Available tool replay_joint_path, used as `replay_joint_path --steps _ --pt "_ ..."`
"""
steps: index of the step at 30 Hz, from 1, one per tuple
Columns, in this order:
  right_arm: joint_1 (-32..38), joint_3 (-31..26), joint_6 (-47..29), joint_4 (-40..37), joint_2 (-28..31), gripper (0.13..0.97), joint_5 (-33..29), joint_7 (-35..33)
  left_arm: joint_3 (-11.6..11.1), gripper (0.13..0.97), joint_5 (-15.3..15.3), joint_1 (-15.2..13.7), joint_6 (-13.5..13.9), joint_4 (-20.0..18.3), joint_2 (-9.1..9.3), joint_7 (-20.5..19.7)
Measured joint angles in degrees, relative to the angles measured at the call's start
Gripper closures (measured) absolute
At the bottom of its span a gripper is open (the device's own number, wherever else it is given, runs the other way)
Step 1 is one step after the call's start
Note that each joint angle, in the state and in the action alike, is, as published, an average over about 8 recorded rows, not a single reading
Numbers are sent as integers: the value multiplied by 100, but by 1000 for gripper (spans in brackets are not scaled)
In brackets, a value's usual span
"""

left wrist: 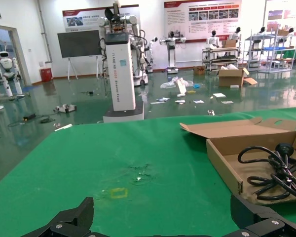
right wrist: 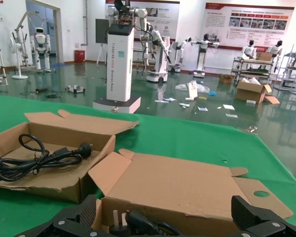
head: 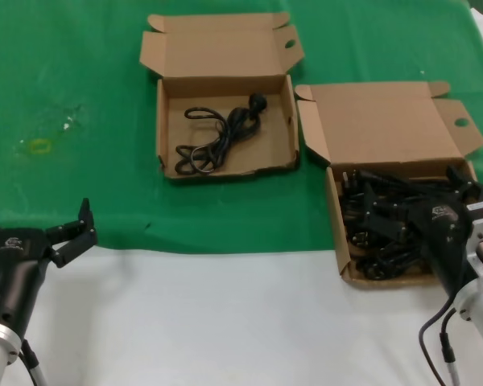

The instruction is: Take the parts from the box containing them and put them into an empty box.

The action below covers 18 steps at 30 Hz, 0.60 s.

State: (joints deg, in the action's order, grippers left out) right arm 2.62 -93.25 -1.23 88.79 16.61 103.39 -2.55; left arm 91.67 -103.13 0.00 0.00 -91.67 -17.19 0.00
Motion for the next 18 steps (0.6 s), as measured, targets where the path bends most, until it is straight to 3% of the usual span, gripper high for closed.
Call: replay_joint_path --steps 18 --pt "0 0 0 0 0 129 0 0 0 132 0 0 0 0 0 1"
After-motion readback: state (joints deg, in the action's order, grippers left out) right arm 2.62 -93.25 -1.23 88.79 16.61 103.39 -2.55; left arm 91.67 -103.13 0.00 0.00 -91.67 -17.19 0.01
